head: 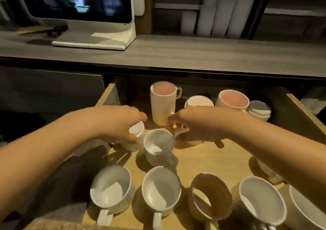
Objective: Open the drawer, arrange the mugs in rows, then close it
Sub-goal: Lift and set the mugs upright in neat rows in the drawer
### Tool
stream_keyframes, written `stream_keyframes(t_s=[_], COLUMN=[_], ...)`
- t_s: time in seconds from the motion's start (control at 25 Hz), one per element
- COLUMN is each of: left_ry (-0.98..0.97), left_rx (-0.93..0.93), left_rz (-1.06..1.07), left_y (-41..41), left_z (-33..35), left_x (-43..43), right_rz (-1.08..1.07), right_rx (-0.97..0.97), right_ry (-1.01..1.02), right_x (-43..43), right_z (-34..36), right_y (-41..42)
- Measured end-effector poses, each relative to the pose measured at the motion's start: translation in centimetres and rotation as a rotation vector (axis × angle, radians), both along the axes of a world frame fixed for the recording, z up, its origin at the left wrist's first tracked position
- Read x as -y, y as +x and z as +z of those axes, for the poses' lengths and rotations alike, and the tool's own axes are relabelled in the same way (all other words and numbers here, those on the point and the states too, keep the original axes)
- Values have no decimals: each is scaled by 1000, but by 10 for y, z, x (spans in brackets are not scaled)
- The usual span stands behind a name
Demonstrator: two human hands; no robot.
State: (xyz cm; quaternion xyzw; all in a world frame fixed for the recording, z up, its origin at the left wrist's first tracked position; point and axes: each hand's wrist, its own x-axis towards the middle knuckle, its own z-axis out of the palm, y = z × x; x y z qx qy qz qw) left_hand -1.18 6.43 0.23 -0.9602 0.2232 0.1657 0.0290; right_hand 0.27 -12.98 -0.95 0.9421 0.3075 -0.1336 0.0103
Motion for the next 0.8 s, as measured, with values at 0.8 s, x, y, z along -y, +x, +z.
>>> stream_keyframes(t_s=[0.8], left_ry=[50], left_rx=[-1], left_rz=[56], left_y=[67], left_z=[-66], left_x=[-27], right_rz=[16], right_rx=[-149], right_ry=[-49], right_x=[-47], right_z=[-65], right_y=[35])
